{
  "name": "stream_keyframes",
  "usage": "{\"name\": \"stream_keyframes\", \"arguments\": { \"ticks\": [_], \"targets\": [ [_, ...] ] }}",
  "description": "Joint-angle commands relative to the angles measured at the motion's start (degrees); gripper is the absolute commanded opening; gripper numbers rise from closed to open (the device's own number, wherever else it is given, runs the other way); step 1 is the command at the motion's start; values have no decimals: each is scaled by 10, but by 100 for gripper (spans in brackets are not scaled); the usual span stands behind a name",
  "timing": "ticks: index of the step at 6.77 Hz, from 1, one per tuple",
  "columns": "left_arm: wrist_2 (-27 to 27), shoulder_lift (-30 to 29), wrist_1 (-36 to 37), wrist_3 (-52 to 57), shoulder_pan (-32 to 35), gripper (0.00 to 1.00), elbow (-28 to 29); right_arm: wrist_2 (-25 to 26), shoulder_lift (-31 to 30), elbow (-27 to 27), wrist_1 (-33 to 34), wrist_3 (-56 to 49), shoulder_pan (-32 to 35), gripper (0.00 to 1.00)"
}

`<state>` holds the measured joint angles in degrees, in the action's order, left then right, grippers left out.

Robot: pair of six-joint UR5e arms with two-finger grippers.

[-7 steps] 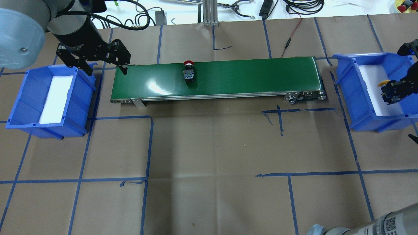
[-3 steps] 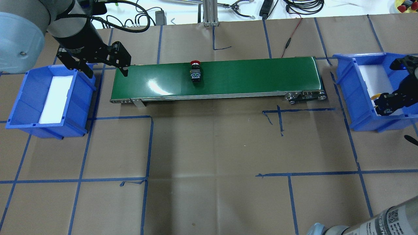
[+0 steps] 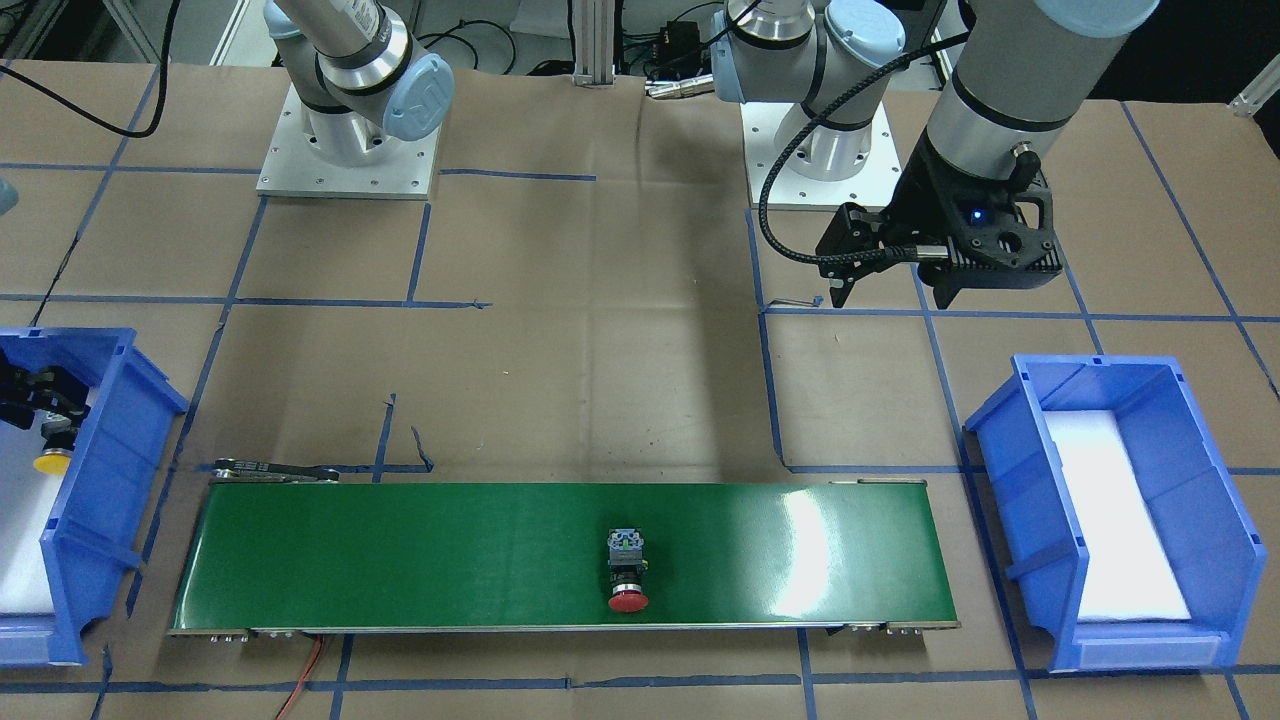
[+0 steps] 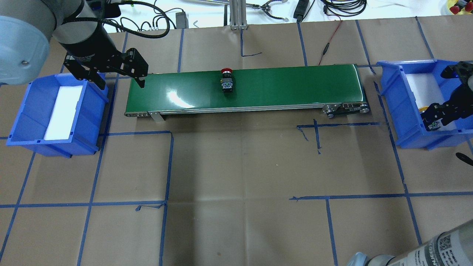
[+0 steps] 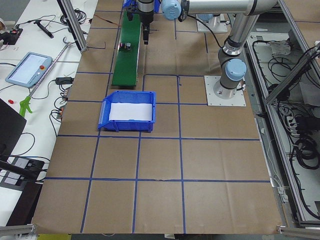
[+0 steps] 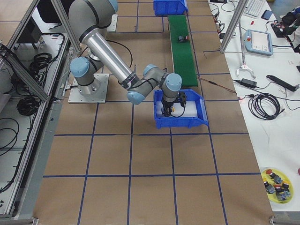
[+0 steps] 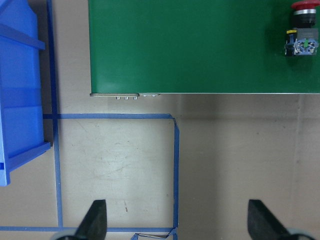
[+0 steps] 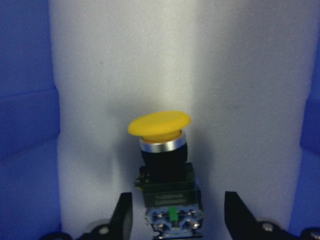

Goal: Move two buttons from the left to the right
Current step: 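Open the right gripper to drop the yellow button and lift out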

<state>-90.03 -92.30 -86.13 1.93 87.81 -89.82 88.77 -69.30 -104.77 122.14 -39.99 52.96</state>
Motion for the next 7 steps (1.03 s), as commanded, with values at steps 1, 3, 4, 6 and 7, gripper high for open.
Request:
{"name": "stream_keyframes", "arguments": {
  "ticks": [1, 3, 4, 6, 7],
  "targets": [
    [-1, 0, 0, 0, 1, 100, 0, -8, -6, 5, 0, 3, 1, 98],
    [-1, 0, 0, 0, 0, 100, 0, -33, -29, 32, -6, 4, 6, 99],
    [-2, 0, 0, 0, 0, 100, 0, -33, -43, 55, -8, 4, 13, 99],
    [-3, 0, 0, 0, 0, 100, 1, -30, -63, 115, -9, 12, 53, 100],
    [-3, 0, 0, 0, 0, 100, 1, -30, -69, 146, -44, 32, 84, 100]
  ]
}}
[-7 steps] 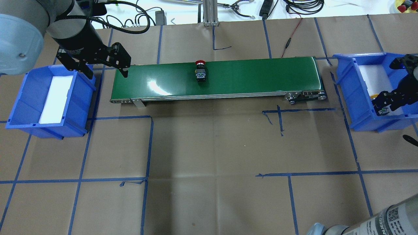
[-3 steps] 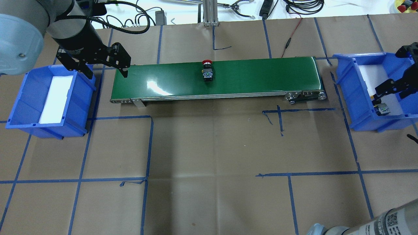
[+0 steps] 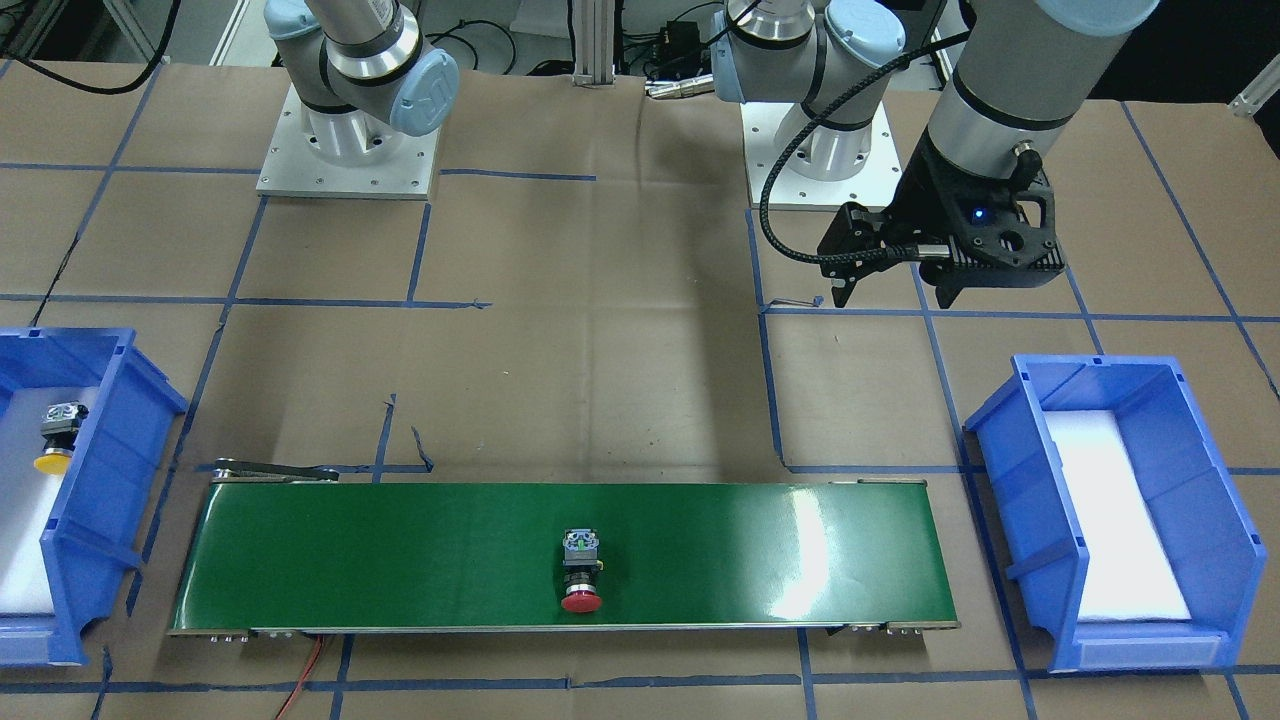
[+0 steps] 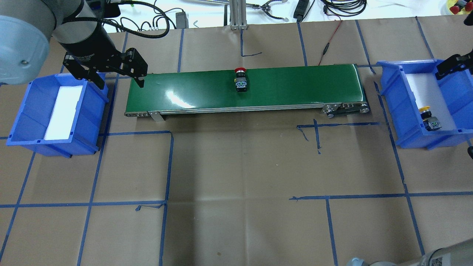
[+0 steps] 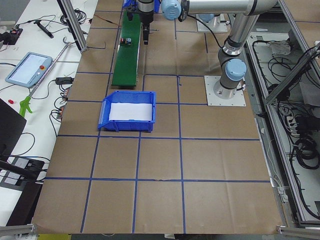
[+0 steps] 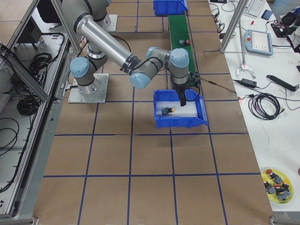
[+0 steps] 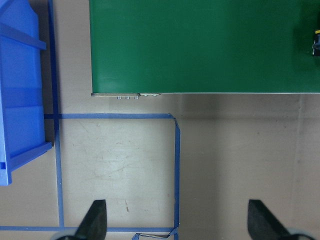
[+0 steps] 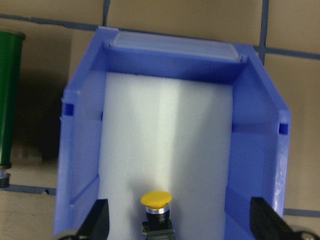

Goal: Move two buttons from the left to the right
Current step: 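Open the right gripper to drop the yellow button and lift out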

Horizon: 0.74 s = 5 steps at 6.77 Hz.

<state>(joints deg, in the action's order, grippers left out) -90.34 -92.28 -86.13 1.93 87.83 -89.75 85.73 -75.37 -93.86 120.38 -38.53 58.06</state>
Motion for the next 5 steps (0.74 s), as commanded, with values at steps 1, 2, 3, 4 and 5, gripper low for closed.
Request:
{"name": "stream_keyframes", "arguments": {
  "ticks": [1, 2, 3, 4, 5],
  "targets": [
    [-1, 0, 0, 0, 0, 100, 0, 0, -14, 52, -84, 71, 67, 100],
    [-1, 0, 0, 0, 1, 100, 0, 0, -21, 53, -111, 164, 111, 100],
    [-1, -1, 0, 0, 0, 100, 1, 0, -23, 52, -131, 233, 153, 100],
    [-1, -1, 0, 0, 0, 100, 1, -1, -23, 53, -140, 270, 190, 99],
    [-1, 0, 0, 0, 0, 100, 1, -2, -22, 53, -141, 310, 216, 100]
  ]
}}
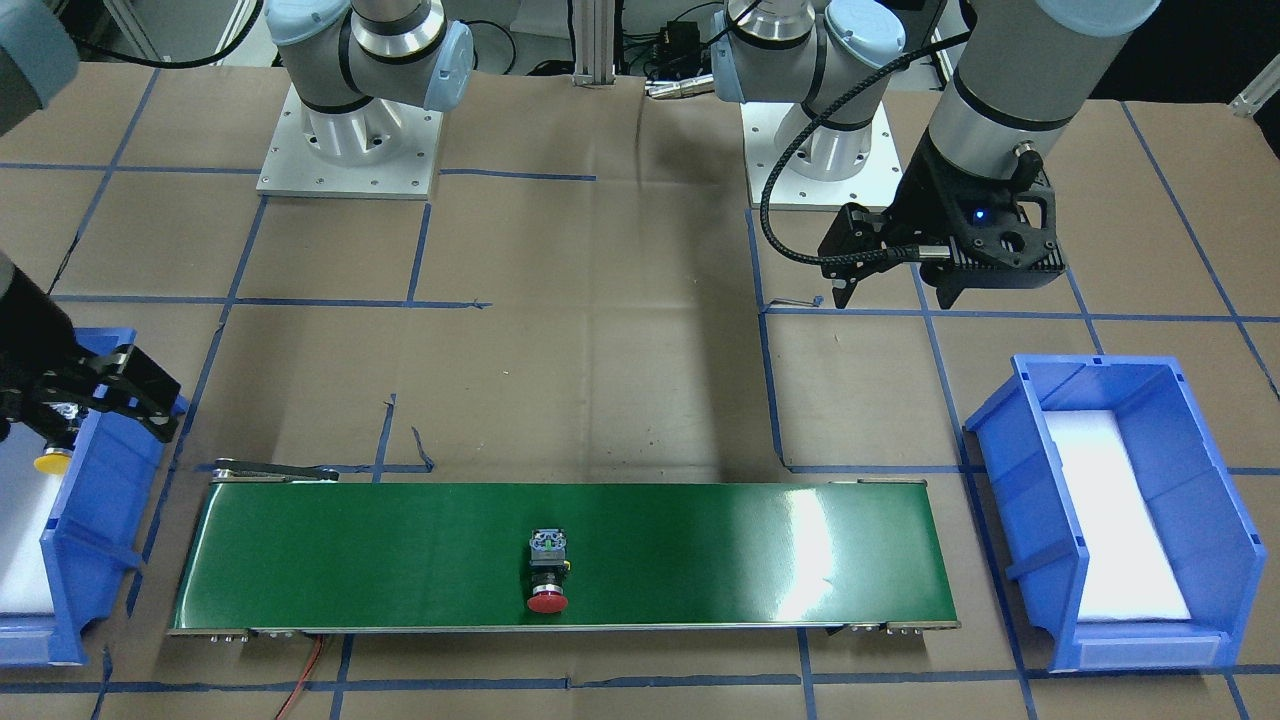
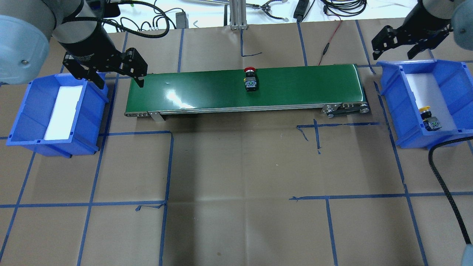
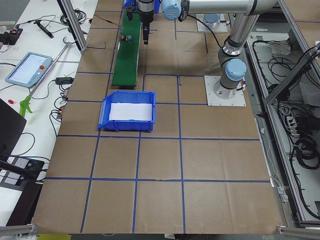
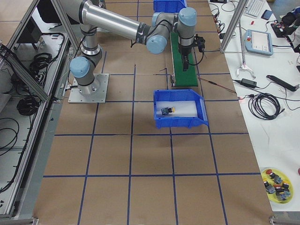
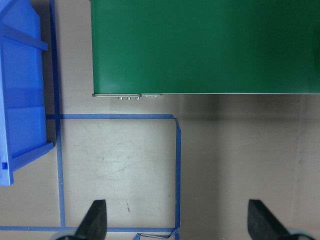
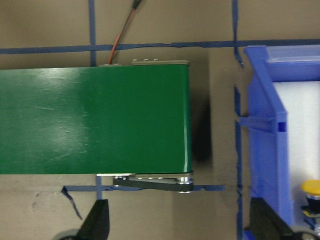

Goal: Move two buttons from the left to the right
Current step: 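Move the right gripper over the red button on the belt and lower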

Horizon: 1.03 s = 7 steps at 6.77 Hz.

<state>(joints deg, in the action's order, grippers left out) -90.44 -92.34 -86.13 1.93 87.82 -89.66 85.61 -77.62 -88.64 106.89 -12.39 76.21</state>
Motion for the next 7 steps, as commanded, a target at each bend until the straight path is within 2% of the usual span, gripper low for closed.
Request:
{"name": "stream_keyframes", "arguments": {
  "ticks": [1, 3, 7],
  "targets": [
    [0, 0, 0, 0, 0, 100, 0, 0, 0, 0, -5, 81, 66, 100],
    [0, 1, 0, 0, 0, 100, 0, -1, 7, -4, -2, 105, 110, 100],
    [0, 1, 0, 1, 0, 100, 0, -3, 54, 0, 32, 105, 139, 99]
  ]
}}
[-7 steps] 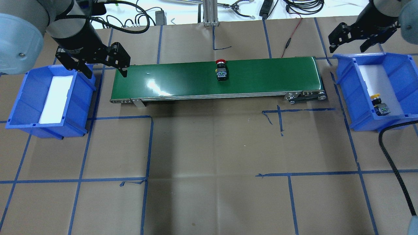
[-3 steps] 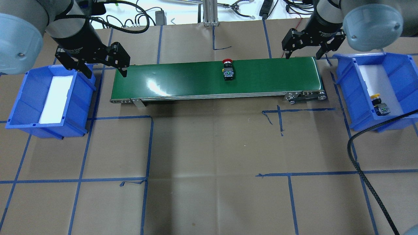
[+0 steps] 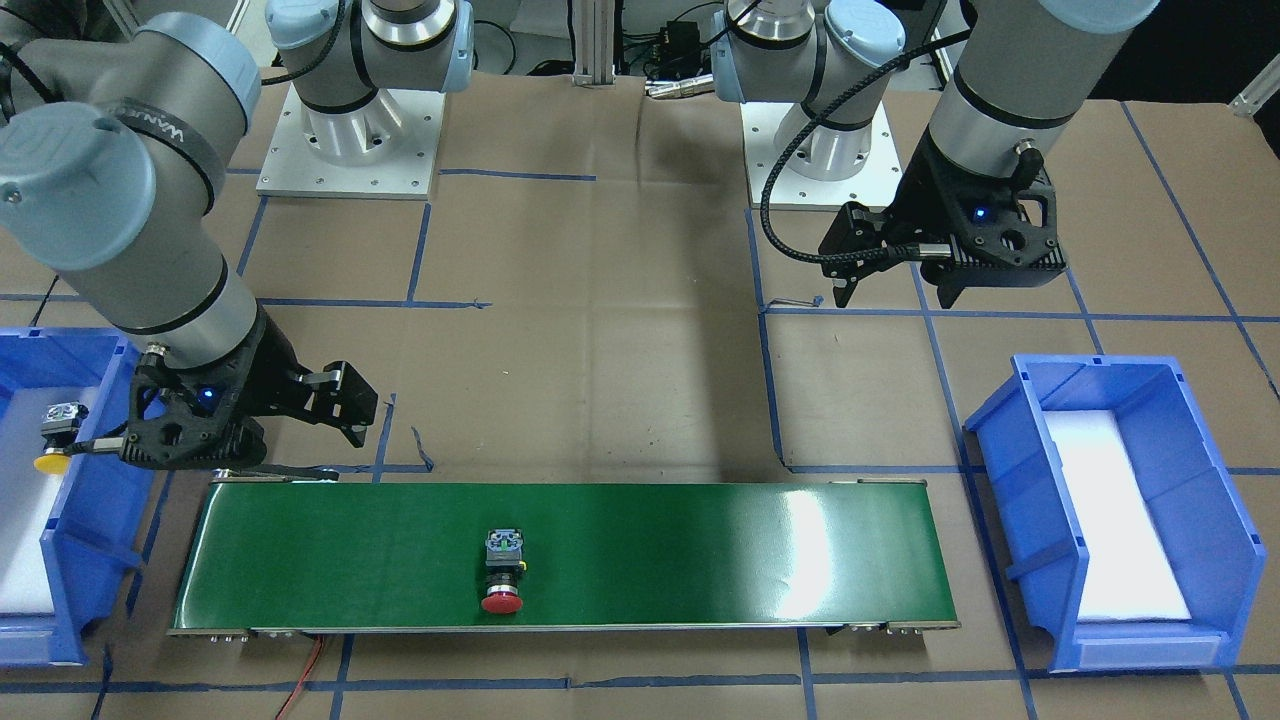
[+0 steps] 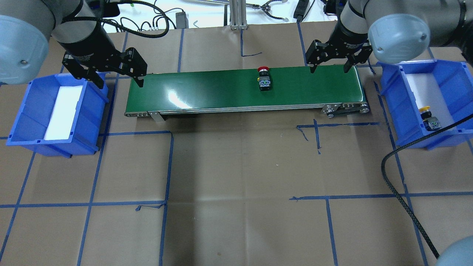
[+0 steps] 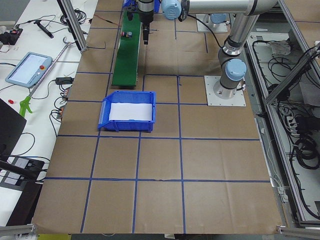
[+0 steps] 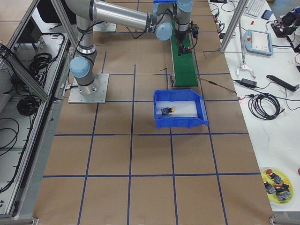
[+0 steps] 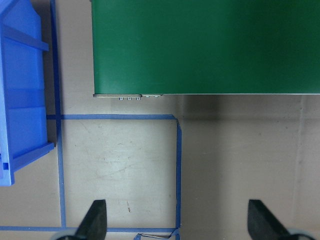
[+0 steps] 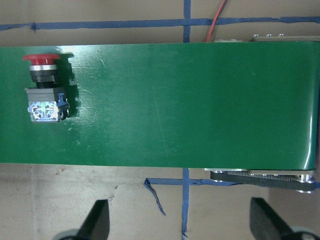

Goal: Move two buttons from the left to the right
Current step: 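Move the right gripper over the red button on the belt and lower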

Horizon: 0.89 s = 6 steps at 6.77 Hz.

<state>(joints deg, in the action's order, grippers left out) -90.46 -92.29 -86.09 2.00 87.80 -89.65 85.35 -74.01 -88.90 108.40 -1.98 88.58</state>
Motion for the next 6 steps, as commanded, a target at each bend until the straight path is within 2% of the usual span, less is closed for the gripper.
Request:
{"name": "stream_keyframes", "arguments": {
  "ticks": [1, 3, 6],
  "targets": [
    [-1, 0, 0, 0, 0, 100, 0, 0, 26, 2, 48, 2, 25, 99],
    [0, 0, 0, 0, 0, 100, 0, 0, 61, 4, 82, 7, 31, 99],
    [-1, 0, 0, 0, 0, 100, -1, 3, 109, 50, 83, 13, 44, 99]
  ]
}}
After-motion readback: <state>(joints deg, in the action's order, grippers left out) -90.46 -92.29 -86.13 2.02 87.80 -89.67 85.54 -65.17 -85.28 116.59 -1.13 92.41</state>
